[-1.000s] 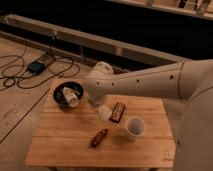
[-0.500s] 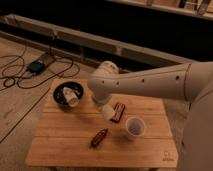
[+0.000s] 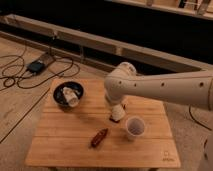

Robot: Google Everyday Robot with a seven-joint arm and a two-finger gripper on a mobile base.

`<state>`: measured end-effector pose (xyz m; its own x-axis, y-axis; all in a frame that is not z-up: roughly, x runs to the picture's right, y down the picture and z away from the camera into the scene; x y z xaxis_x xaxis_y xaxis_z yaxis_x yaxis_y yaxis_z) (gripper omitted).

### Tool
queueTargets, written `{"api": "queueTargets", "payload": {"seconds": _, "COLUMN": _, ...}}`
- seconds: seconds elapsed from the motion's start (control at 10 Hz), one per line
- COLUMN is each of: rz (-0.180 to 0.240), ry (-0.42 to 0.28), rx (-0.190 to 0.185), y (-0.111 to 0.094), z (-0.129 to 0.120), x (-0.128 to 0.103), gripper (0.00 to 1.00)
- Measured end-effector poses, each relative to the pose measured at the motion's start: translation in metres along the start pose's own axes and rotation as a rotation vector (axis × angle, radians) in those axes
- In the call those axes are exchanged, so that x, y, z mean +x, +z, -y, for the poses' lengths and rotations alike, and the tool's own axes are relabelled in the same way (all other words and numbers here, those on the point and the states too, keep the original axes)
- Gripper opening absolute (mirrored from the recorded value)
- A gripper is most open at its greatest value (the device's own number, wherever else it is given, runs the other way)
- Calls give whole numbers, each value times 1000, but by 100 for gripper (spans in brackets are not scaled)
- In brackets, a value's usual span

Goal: Place the white sponge in the ceramic cup

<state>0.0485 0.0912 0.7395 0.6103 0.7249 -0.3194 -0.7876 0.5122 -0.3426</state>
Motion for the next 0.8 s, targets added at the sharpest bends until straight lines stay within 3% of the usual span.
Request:
{"api": "queueTargets", "payload": {"seconds": 0.4, "rz": 22, "ry": 122, "rx": 16, "y": -12, "z": 39, "x": 31, "gripper": 0}}
{"api": "queueTargets", "payload": {"seconds": 0.8, "rz": 28, "ry": 168, "rx": 11, "y": -20, "z": 48, "x": 50, "gripper": 0}}
